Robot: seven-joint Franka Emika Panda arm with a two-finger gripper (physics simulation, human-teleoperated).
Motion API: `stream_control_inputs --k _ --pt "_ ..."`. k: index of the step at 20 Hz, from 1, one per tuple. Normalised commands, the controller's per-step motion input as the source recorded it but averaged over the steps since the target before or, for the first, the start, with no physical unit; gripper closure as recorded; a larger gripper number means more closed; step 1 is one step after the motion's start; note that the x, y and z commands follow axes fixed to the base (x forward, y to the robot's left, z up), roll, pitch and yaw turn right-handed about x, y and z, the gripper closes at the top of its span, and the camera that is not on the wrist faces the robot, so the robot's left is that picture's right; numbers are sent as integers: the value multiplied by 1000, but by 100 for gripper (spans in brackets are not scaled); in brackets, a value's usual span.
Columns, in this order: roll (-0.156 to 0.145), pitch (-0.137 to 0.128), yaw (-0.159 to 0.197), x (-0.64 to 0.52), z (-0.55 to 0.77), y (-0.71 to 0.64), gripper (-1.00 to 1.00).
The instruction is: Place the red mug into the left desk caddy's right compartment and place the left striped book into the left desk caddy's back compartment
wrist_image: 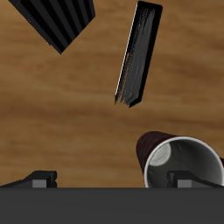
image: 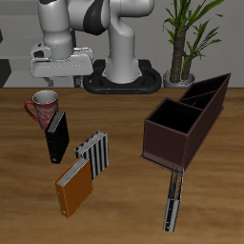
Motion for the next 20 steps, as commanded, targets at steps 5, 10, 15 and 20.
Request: stream_control_inputs --k 5,10,15,20 --pt "18 -5 -22 -100 -172 -330 -100" --pt "8 -5 15 4 -173 -164 -100" --pt "8 19 -10 93 -315 19 -100" --pt "5 27 -20 48 -331 -5 -100"
